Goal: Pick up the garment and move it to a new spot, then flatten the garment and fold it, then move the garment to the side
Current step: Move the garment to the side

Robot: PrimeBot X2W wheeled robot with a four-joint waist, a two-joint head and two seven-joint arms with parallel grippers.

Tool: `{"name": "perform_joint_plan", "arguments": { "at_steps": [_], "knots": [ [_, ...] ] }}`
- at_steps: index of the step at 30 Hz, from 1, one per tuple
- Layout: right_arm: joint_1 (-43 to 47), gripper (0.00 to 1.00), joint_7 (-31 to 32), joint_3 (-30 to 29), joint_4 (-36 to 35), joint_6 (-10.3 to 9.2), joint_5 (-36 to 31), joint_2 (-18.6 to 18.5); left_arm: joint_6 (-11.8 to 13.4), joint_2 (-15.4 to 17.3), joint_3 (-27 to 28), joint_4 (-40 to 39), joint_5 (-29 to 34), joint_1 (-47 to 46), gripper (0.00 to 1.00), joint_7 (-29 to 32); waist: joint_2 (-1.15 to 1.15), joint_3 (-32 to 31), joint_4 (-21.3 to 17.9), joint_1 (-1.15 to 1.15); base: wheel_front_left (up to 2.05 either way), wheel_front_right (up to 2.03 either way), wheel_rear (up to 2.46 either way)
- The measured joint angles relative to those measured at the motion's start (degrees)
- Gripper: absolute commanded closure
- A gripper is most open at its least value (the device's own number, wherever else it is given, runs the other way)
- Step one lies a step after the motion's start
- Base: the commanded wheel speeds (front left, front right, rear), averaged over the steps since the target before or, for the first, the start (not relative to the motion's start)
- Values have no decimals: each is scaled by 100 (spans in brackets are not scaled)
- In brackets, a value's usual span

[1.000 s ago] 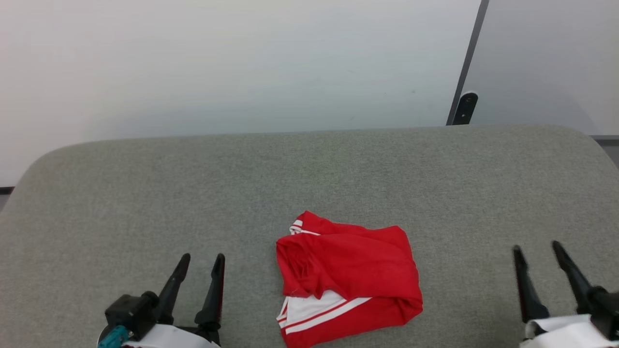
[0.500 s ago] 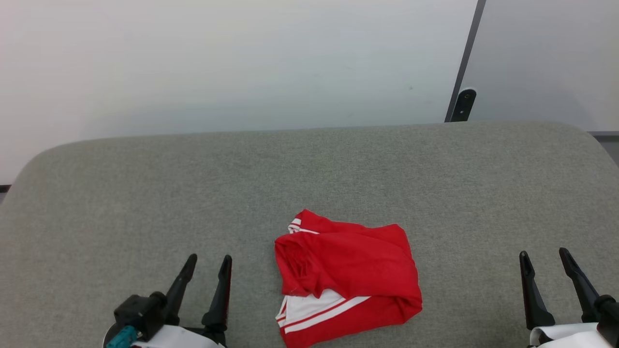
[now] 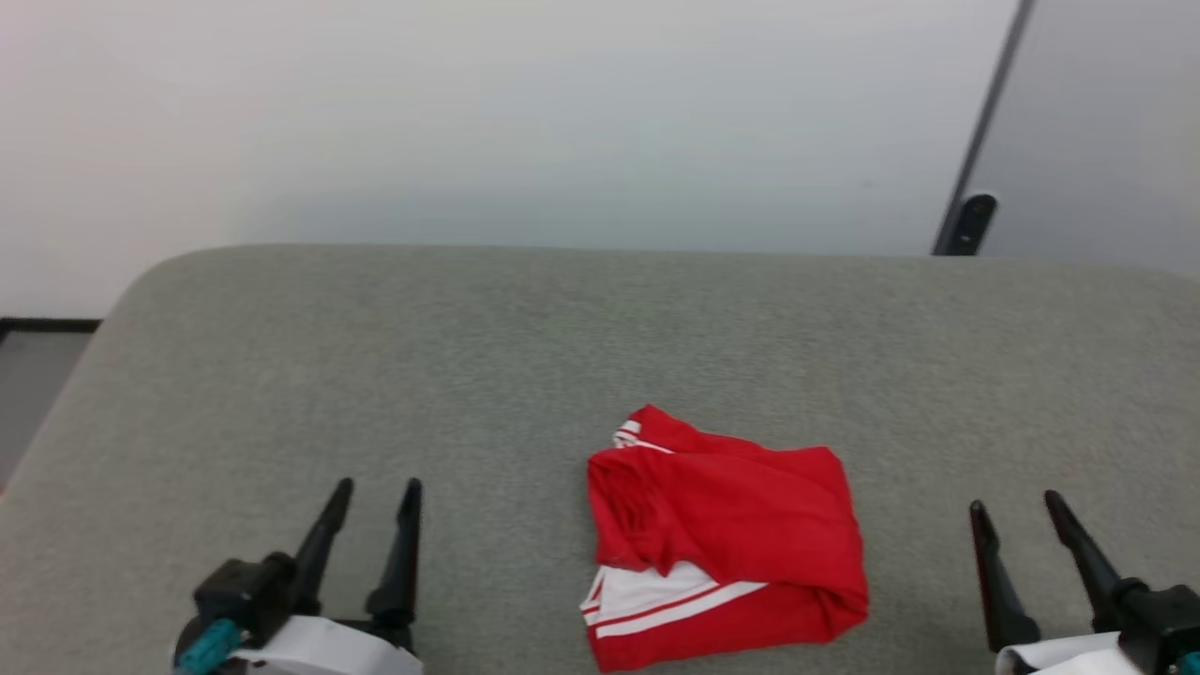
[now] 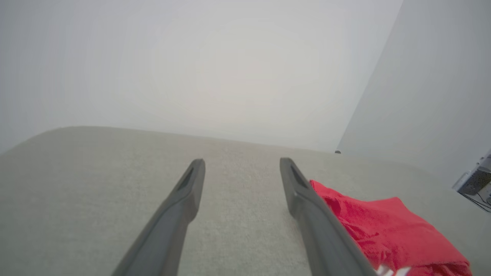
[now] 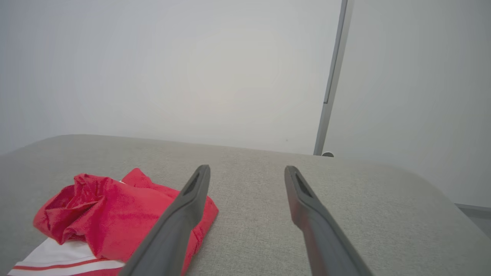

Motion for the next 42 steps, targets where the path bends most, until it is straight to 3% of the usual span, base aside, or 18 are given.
{"name": "perform_joint_plan", "arguments": {
  "at_steps": [10, 19, 32, 36, 42],
  "knots": [
    [-41, 0, 0, 327, 233, 0, -4, -36, 0, 97, 339, -56, 3, 172, 0, 0, 0, -101, 565, 0, 0, 0, 0],
    [-384, 0, 280, 503, 876, 0, 204, -319, 0, 44, 246, -96, 4, 184, 0, 0, 0, -88, 692, 0, 0, 0, 0],
    [-1550, 0, 3754, 970, 1475, 0, 1512, -896, 0, -22, -83, 26, -145, 119, 0, 0, 0, 65, 972, 0, 0, 0, 0],
    [-1752, 0, 4711, 927, 1606, 0, 1616, -882, 0, -53, -172, 68, -159, 63, 0, 0, 0, 161, 1099, 0, 0, 0, 0],
    [-1990, 0, 5653, 699, 1808, 0, 1559, -614, 0, -94, -283, 108, -227, -64, 0, 0, 0, 352, 1270, 0, 0, 0, 0]
  ]
}}
